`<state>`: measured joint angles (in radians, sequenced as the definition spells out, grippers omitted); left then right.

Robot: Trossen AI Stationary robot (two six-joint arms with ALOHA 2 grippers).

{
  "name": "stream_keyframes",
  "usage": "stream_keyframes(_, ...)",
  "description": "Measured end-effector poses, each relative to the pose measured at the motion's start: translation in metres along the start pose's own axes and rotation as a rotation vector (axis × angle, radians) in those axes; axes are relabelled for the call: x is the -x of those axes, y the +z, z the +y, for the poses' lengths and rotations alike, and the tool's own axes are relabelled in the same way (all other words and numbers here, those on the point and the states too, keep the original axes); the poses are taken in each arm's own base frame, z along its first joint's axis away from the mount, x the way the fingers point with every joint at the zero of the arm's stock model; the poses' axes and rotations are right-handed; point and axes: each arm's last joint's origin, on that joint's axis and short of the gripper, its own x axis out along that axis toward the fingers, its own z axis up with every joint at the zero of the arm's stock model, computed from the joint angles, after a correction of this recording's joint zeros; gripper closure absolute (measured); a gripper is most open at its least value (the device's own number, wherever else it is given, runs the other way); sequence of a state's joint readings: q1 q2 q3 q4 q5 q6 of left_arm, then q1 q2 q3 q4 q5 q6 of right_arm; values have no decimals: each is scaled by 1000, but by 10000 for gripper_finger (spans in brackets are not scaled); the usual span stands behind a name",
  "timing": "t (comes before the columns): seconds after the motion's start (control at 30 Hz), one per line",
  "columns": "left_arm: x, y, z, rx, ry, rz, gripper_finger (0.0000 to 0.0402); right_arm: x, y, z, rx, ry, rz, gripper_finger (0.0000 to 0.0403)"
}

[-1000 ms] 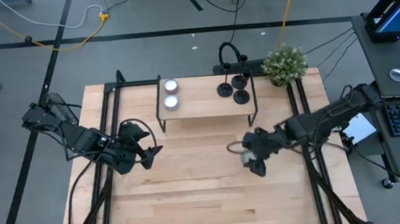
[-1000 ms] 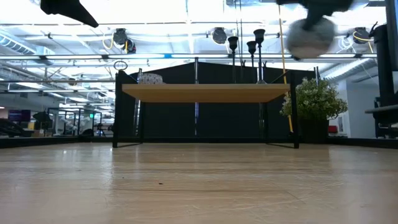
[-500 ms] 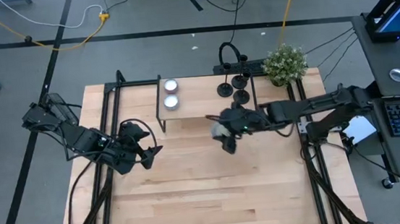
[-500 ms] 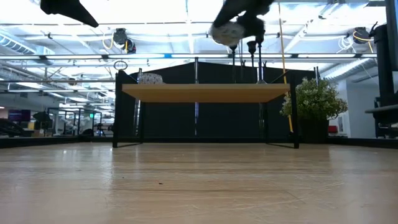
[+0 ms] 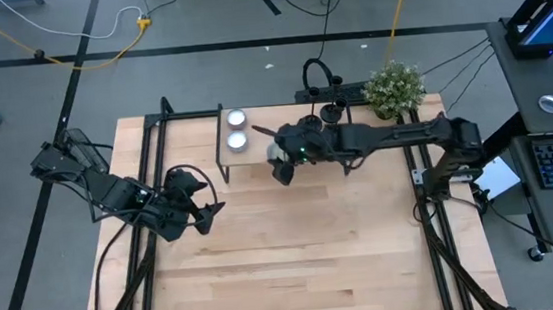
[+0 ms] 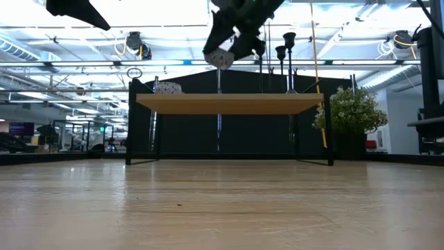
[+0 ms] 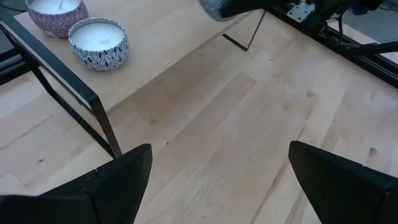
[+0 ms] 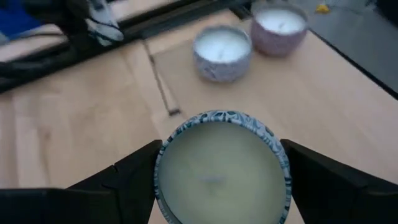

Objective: Pick & Place candle stick holders
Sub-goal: Put the blue patterned scented candle on the shelf

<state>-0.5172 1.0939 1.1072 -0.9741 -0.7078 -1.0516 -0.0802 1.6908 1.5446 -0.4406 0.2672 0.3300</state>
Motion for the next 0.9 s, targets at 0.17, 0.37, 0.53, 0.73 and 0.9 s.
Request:
stream_keyframes(0.17,0,0,0,-6,-1,0,22,-19,0,-8,-35,-54,15,112)
stream_keyframes(0.37,0,0,0,-9,-1,-1,18,-39,-5,-14,-67,-86,34,111)
stream_keyframes(0.53,0,0,0,-17,-1,-1,19,-43,-4,-18,-78,-105,15,110)
stream_keyframes(0.73,0,0,0,-23,-1,-1,27,-44,-3,-23,-86,-119,16,109)
stream_keyframes(0.9,0,0,0,-25,-2,0,27,-44,-2,-25,-88,-122,15,109)
